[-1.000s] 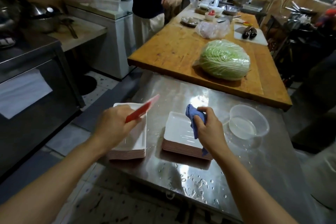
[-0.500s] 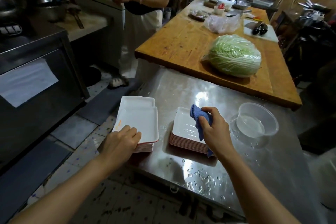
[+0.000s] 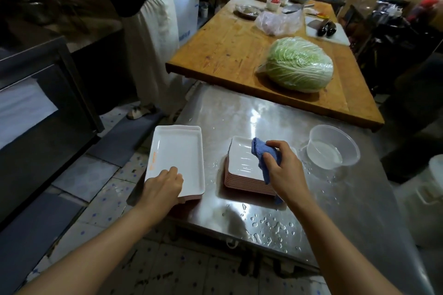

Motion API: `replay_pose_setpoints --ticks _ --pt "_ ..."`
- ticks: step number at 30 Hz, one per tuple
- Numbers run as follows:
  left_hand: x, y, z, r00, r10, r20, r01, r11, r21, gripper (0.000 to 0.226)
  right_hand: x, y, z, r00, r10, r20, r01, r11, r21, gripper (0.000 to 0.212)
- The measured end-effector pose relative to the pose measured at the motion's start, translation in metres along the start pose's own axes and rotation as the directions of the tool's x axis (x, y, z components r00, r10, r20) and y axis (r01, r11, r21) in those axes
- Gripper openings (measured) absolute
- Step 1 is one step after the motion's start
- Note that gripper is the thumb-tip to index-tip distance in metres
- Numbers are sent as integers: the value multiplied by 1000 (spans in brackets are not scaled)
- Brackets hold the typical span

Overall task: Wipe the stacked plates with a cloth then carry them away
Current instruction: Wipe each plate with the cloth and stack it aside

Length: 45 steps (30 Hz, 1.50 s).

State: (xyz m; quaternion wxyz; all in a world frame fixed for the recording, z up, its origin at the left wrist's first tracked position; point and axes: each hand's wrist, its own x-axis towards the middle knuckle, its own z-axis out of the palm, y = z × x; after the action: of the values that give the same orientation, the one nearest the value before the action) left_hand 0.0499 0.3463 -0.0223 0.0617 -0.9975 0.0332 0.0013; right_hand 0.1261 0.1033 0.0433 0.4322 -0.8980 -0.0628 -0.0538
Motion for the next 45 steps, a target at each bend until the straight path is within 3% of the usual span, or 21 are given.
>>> replay_pose_setpoints --ticks 3,9,11,14,18,23,30,34,38,40,45 --pt "10 -9 8 988 -32 149 27 999 35 55 0 5 -3 1000 21 -7 -21 1000 8 19" --pt "28 3 5 983 -108 151 102 994 51 76 10 23 -18 996 83 -44 -82 996 29 19" --pt "41 19 -5 987 -139 81 138 990 15 70 15 32 -24 993 103 -58 -101 994 41 18" --pt "70 52 -18 985 -173 18 172 955 -242 52 22 48 -37 990 118 -75 -114 992 59 17" --pt "107 92 -13 955 -254 151 296 824 -483 38 33 75 -55 987 138 -82 -132 988 76 15" --pt "133 103 10 890 -360 279 455 703 -546 36 43 107 -73 983 165 -84 -157 983 93 13" --pt "126 104 8 868 -479 132 468 697 -543 17 57 137 -92 982 179 -66 -171 979 113 13" --pt "121 107 -1 841 -515 166 456 507 -731 21 65 143 -97 982 178 -69 -169 978 124 13" --pt "120 112 -6 783 -505 363 497 157 -854 21 70 148 -100 982 179 -52 -170 974 152 13" --pt "120 115 -11 783 -470 408 478 37 -877 18 71 150 -105 984 166 -60 -156 976 149 13" --pt "140 130 -38 810 -448 379 408 -35 -912 15 77 158 -125 977 172 -123 -148 973 178 8"
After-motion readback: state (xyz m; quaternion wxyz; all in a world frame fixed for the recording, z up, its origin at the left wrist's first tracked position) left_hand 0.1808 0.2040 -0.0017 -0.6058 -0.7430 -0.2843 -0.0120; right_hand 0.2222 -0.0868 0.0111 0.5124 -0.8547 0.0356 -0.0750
